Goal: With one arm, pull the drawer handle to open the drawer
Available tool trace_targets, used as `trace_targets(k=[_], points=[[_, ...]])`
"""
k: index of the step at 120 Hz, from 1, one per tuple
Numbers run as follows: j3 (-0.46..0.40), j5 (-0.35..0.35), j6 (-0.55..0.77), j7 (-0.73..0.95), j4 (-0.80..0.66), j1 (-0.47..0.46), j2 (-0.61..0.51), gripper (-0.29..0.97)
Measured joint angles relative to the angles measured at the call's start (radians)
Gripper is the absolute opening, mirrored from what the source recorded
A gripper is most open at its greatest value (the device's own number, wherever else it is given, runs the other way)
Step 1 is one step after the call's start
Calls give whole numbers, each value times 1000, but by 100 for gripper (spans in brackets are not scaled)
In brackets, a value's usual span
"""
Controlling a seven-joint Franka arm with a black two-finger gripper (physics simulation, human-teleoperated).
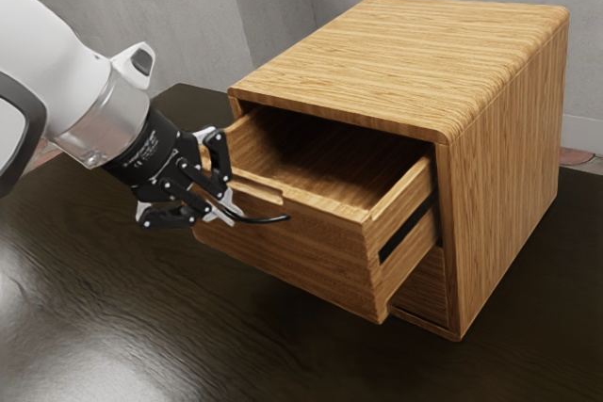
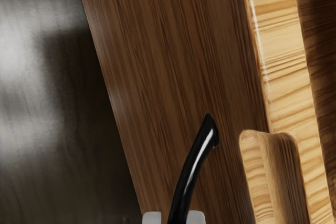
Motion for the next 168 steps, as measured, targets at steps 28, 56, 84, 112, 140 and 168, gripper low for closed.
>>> trace_targets(k=[28,56,84,112,140,168], points=[[0,-1,-6,0,-53,4,-75,-11],[-18,1,-11,0,-95,5,-127,-11],[-31,1,-28,-1,-128,10,-189,-11],[-29,2,-38,-1,-158,13,-220,-11],[-23,3,-45,-1,-185,16,-262,-11],[-24,0,-55,0,-206,21,-301,-11]])
